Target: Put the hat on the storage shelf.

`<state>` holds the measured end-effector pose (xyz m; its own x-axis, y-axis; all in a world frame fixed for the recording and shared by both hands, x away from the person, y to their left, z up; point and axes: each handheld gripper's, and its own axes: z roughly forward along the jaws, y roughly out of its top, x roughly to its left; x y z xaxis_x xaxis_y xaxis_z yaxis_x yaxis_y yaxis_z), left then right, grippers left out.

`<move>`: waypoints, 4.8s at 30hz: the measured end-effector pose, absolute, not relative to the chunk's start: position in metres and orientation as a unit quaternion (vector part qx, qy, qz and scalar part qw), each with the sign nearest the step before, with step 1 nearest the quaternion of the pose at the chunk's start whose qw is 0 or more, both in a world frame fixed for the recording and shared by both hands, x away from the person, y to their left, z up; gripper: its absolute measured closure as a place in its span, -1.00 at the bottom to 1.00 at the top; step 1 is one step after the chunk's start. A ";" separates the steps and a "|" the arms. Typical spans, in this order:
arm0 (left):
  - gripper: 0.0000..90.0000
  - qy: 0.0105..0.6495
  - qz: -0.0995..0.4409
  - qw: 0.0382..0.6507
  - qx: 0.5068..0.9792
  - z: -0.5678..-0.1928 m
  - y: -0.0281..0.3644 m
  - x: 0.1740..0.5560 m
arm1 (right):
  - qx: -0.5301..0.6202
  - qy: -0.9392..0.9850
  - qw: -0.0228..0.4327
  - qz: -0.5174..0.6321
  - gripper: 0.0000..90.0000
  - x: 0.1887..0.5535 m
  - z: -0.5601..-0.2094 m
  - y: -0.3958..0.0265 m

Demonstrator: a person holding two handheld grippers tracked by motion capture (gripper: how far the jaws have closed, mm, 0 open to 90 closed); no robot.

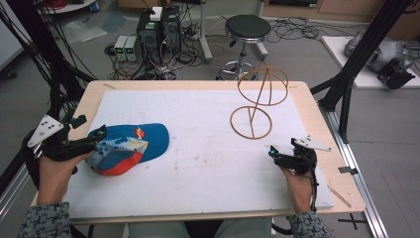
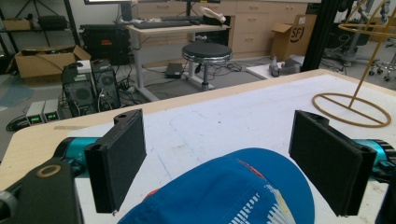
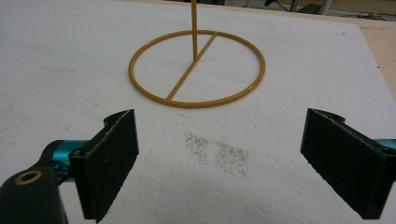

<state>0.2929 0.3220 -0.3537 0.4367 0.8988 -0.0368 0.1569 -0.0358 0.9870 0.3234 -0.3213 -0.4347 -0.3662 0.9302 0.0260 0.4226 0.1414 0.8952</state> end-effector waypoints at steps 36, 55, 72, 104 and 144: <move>-0.54 0.439 0.299 0.530 0.661 -0.372 0.340 0.316 | 0.488 0.700 0.286 0.436 -0.77 0.311 -0.437 -0.333; -0.35 0.452 0.287 0.492 0.687 -0.396 0.347 0.323 | 0.490 0.702 0.281 0.433 -0.77 0.313 -0.438 -0.332; 0.62 0.440 0.267 0.487 0.705 -0.399 0.347 0.323 | 0.489 0.705 0.279 0.431 -0.77 0.312 -0.438 -0.332; 0.97 0.339 0.235 0.585 0.698 -0.329 0.291 0.305 | 0.493 0.700 0.271 0.441 -0.77 0.311 -0.438 -0.337; 0.96 0.104 0.171 0.644 0.738 -0.179 0.148 0.373 | 0.501 0.691 0.249 0.458 -0.77 0.312 -0.441 -0.343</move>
